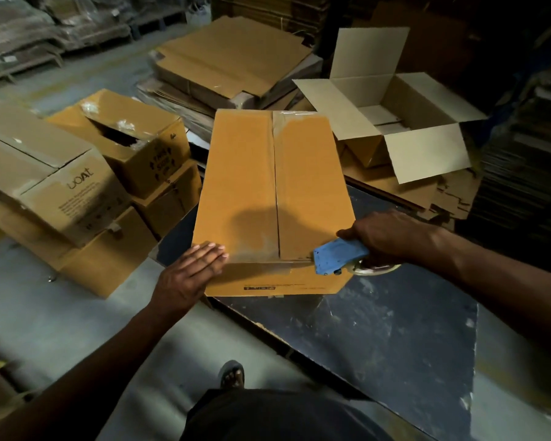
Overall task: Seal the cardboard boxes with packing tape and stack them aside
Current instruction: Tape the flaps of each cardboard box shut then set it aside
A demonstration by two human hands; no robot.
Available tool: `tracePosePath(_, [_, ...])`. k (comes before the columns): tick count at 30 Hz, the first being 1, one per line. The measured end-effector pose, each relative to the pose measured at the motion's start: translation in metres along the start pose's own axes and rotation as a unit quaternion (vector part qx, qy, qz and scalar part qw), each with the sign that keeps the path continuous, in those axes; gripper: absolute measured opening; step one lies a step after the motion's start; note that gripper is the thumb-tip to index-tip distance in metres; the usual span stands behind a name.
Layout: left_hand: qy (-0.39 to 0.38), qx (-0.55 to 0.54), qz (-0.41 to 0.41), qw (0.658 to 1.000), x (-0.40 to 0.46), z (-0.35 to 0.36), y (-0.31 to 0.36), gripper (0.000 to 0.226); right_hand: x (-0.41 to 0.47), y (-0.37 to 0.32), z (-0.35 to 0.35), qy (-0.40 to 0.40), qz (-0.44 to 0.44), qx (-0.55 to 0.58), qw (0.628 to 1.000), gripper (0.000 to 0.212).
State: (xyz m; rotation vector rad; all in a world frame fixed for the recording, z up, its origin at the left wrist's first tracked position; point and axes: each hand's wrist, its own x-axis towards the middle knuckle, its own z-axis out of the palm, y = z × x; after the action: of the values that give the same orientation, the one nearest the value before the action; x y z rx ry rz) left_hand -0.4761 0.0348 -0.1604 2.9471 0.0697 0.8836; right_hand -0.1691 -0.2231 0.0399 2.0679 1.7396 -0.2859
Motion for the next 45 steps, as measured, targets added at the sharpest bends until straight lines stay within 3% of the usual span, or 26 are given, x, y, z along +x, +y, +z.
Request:
tracePosePath(6, [-0.035,0.02,-0.029,0.999,0.008,-0.01,0.01,0.055,0.009,-0.004,0.003,0.002,0.004,-0.021,1.0,0.044])
tracePosePath(13, [-0.173,0.045,-0.102,0.979,0.053,0.001,0.097,0.097,0.01,0.002,0.012,0.011,-0.005,-0.028,1.0,0.047])
tracePosePath(17, [-0.182,0.02,-0.07,0.981,0.089,0.02,0.149,0.095,0.013,0.003,0.011,0.01,-0.017,-0.041,0.999,0.049])
tracePosePath(19, [-0.179,0.002,-0.094,0.979,0.103,0.031,0.167,0.094,0.015,0.004,0.011,0.006,-0.021,-0.043,0.999,0.053])
tracePosePath(23, [-0.166,0.007,-0.14,0.976,0.11,0.039,0.176,0.09,0.016,0.007,0.018,-0.001,-0.058,-0.048,0.997,0.09])
tracePosePath(29, [-0.223,-0.023,-0.189,0.956,0.111,0.04,0.172,0.093,-0.005,0.014,0.02,-0.006,-0.079,-0.023,0.997,0.06])
tracePosePath(36, [-0.185,0.012,-0.149,0.971,0.111,0.042,0.174,0.083,-0.04,0.057,0.031,-0.035,-0.068,0.017,0.997,0.073])
tracePosePath(45, [-0.185,0.008,-0.161,0.969,0.116,0.037,0.18,0.076,-0.081,0.109,0.039,-0.082,-0.023,0.041,0.996,0.082])
